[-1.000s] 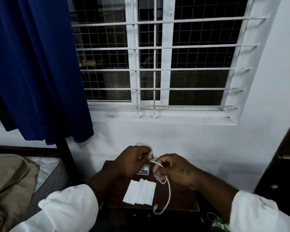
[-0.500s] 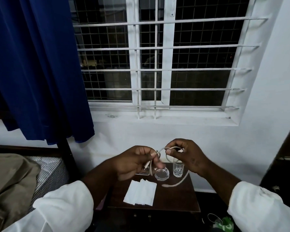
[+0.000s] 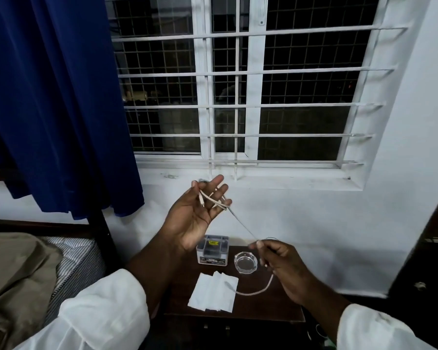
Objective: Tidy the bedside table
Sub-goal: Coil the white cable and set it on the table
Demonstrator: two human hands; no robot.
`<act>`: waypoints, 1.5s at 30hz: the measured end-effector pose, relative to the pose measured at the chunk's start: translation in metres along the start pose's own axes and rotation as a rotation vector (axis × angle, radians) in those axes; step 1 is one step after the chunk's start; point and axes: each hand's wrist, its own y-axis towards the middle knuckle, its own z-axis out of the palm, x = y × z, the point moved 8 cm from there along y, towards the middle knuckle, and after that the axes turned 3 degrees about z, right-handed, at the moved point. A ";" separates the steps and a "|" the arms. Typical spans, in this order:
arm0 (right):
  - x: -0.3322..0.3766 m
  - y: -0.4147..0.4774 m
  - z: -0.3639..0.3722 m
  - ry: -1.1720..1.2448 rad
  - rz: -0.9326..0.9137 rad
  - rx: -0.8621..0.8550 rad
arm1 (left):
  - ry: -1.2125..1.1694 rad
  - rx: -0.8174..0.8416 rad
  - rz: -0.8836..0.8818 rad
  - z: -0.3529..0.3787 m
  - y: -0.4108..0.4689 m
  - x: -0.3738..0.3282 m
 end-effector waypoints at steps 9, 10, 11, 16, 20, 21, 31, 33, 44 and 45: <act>0.010 -0.009 0.043 -0.385 -0.121 0.212 | 0.720 -0.154 0.139 -0.031 -0.005 0.009; 0.017 -0.009 0.041 -0.435 -0.153 0.209 | 0.825 -0.114 0.107 -0.032 -0.006 0.015; 0.024 -0.007 0.038 -0.487 -0.184 0.198 | 0.899 -0.080 0.060 -0.035 -0.008 0.022; 0.060 0.004 0.024 -0.672 -0.284 0.147 | 1.038 0.075 -0.074 -0.041 -0.018 0.045; 0.087 0.015 0.019 -0.650 -0.339 0.153 | 0.961 0.118 -0.143 -0.034 -0.023 0.055; 0.091 0.019 0.017 -0.627 -0.334 0.150 | 0.901 0.107 -0.174 -0.034 -0.025 0.058; 0.095 0.033 0.009 -0.297 -0.231 0.170 | 0.606 0.181 -0.342 -0.015 -0.032 0.066; 0.086 0.031 0.009 -0.208 -0.211 0.137 | 0.541 0.196 -0.327 -0.010 -0.033 0.065; -0.017 0.008 0.027 -0.400 -0.017 0.127 | 0.183 0.066 -0.047 -0.002 -0.013 0.039; -0.019 0.004 0.032 -0.449 -0.006 0.174 | 0.205 0.041 -0.022 -0.007 -0.012 0.037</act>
